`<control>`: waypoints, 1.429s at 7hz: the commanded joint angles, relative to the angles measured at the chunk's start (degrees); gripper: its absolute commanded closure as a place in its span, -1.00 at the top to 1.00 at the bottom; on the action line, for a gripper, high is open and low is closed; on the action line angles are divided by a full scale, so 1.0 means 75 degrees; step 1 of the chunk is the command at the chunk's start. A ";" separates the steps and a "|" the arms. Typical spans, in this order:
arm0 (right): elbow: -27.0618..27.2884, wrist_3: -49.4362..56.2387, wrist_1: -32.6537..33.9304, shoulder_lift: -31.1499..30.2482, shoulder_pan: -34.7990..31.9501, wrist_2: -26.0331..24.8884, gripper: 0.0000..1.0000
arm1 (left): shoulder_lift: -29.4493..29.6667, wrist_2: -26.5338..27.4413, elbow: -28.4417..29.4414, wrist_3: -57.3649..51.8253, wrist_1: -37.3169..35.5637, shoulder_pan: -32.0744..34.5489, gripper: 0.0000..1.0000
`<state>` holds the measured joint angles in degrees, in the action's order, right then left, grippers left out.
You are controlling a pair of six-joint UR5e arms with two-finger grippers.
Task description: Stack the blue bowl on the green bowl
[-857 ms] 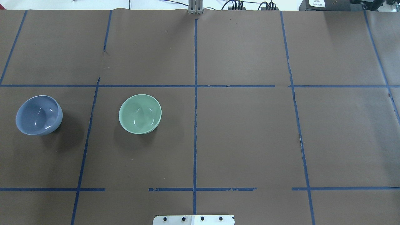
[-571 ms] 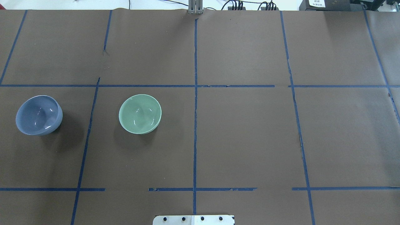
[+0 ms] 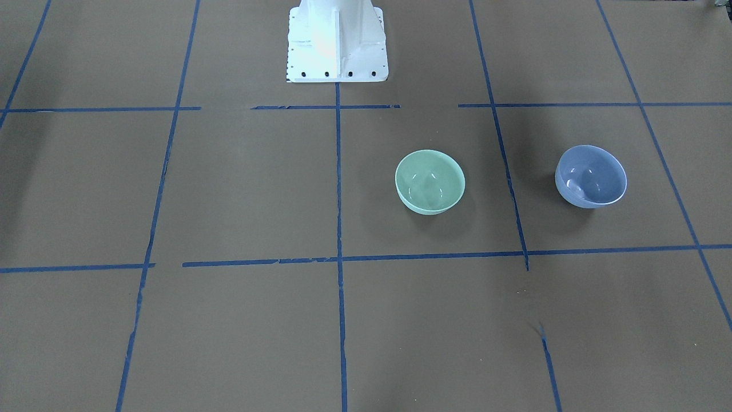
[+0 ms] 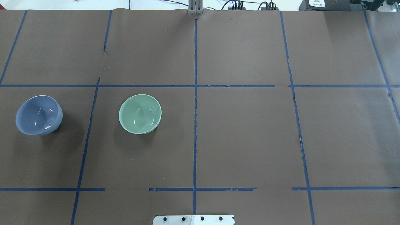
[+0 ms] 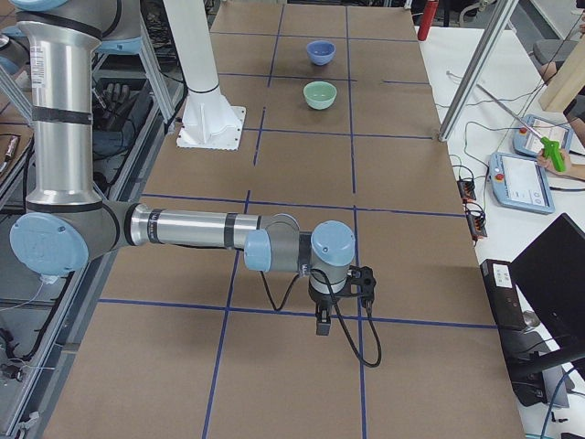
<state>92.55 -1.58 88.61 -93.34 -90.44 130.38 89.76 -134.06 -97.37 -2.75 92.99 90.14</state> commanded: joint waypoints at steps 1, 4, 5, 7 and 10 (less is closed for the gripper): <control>0.0000 0.0000 -0.0002 0.0000 0.0000 0.0006 1.00 | 0.0033 -0.0008 -0.0164 0.0165 0.0325 -0.0309 1.00; 0.0000 0.0000 -0.0002 0.0000 0.0000 -0.0006 1.00 | -0.0737 0.0143 -0.0177 0.3684 0.3058 -0.1959 1.00; 0.0000 0.0000 -0.0002 0.0000 0.0000 -0.0006 1.00 | -0.0787 0.0307 -0.0177 0.4936 0.3696 -0.2509 1.00; 0.0000 0.0000 0.0010 0.0000 0.0000 -0.0006 1.00 | -0.0788 0.0949 -0.0084 0.6290 0.4168 -0.3669 1.00; 0.0000 0.0000 -0.0002 0.0000 0.0000 -0.0006 1.00 | -0.0788 0.1385 0.0677 0.7396 0.5656 -0.4552 0.60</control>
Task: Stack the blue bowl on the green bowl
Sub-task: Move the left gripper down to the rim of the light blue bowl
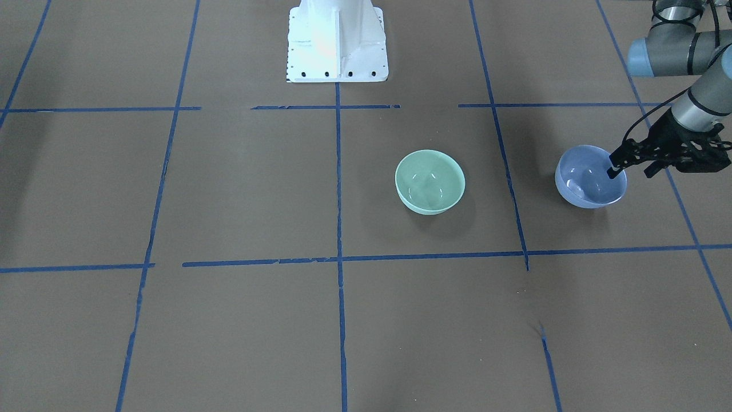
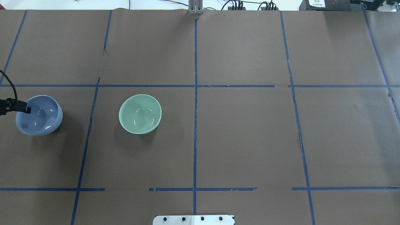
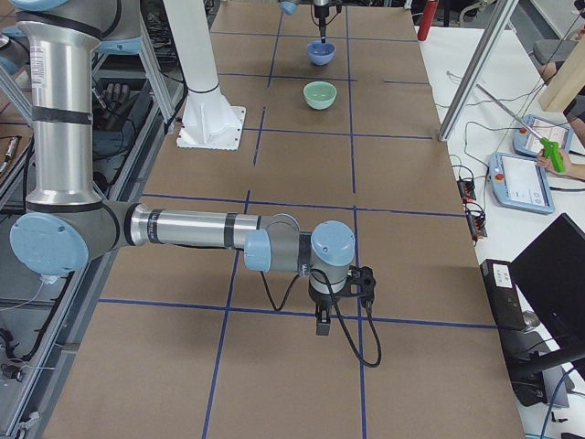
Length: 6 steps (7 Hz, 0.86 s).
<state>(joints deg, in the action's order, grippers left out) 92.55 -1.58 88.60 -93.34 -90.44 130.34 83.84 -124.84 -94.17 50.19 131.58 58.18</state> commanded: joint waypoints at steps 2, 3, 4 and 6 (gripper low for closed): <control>0.0000 0.0000 -0.0001 0.0000 0.0000 0.0000 1.00 | 0.0002 0.0169 0.0263 0.0269 0.0515 -0.0292 -0.68; 0.0000 0.0000 -0.0001 0.0000 0.0000 0.0000 1.00 | -0.0010 0.0181 0.0217 0.0245 0.0503 -0.0280 -0.93; 0.0000 0.0000 -0.0001 0.0000 0.0000 0.0012 1.00 | -0.0033 0.0123 0.0170 -0.0010 0.0480 -0.0222 -1.00; 0.0000 0.0000 0.0011 0.0000 0.0000 0.0000 1.00 | -0.0535 0.0018 -0.0448 -0.0306 0.0410 -0.0140 -1.00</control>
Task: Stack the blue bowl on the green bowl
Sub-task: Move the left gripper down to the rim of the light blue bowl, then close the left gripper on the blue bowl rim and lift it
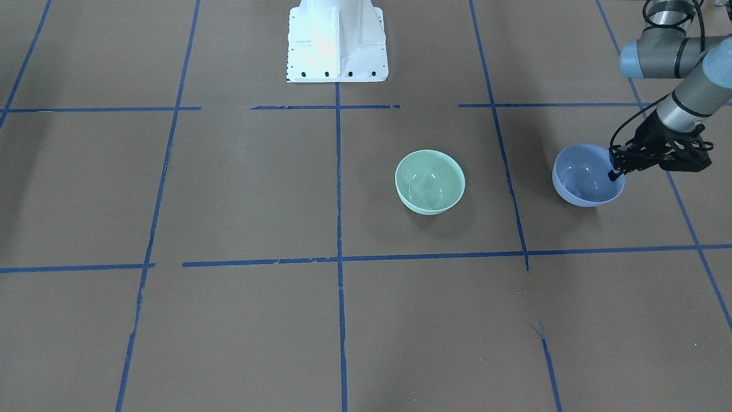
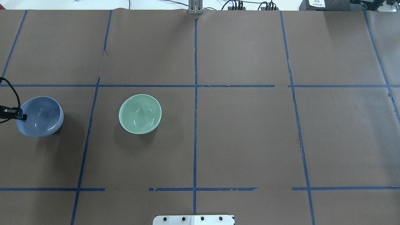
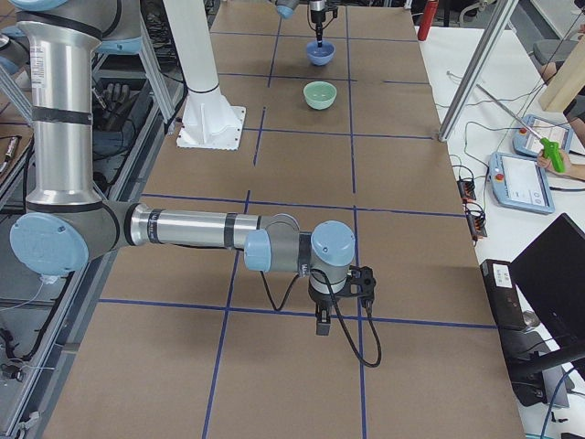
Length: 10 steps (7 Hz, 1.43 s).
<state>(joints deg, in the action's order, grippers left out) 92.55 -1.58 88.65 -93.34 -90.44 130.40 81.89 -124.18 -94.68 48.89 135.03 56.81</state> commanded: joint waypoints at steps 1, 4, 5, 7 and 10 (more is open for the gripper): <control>0.0000 0.0000 0.0004 0.0000 0.0000 -0.0008 1.00 | -0.0360 -0.0709 -0.0674 -0.0329 -0.0307 0.0240 -1.00; 0.0000 0.0000 0.0004 0.0000 0.0000 0.0003 1.00 | -0.0233 -0.1278 -0.2778 -0.2092 -0.3925 0.1514 -1.00; 0.0000 0.0000 -0.0007 0.0000 0.0000 0.0003 1.00 | 0.0244 -0.1267 -0.3309 -0.2599 -0.5415 0.2123 -1.00; 0.0000 0.0000 0.0004 0.0000 0.0000 -0.0008 1.00 | 0.1103 -0.1197 -0.4049 -0.2477 -0.7030 0.2538 -1.00; 0.0000 0.0000 -0.0007 0.0000 0.0000 0.0003 1.00 | 0.1675 -0.1232 -0.4182 0.0688 -0.6092 0.0870 -1.00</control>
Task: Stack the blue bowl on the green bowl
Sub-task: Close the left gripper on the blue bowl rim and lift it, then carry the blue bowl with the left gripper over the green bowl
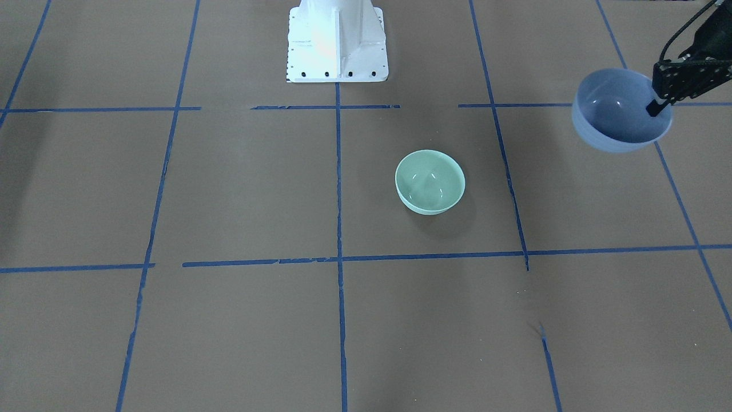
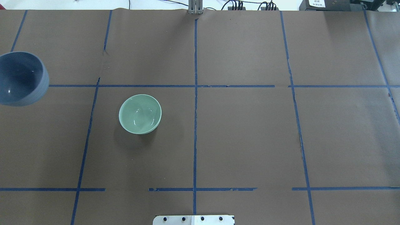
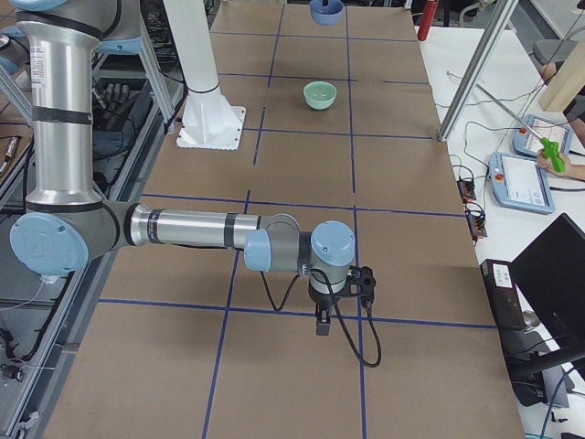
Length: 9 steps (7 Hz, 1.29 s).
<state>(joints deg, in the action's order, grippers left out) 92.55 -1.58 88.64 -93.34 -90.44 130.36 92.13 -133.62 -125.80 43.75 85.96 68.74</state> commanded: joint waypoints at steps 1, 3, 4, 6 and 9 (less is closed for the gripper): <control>0.0000 0.0000 -0.0006 0.0000 0.0000 -0.0002 1.00 | 0.0905 0.0062 0.0132 0.2243 0.0515 -0.1401 -1.00; 0.0000 0.0000 0.0005 0.0000 0.0000 -0.0002 1.00 | 0.1985 0.0599 0.1020 0.3105 0.0527 -0.2236 -1.00; 0.0000 0.0000 0.0005 0.0000 0.0000 -0.0002 1.00 | 0.2140 0.0787 0.1221 0.3258 0.0539 -0.2484 -1.00; 0.0000 0.0000 -0.0006 0.0000 0.0000 -0.0002 1.00 | 0.2142 0.1174 0.1712 0.4087 0.1691 -0.2906 -1.00; 0.0000 0.0000 -0.0006 0.0000 0.0000 -0.0002 1.00 | 0.2153 0.1631 0.2510 0.4595 0.2775 -0.3411 -1.00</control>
<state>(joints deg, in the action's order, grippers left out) 92.55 -1.58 88.59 -93.34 -90.44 130.38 108.24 -122.96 -108.95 76.93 104.13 44.69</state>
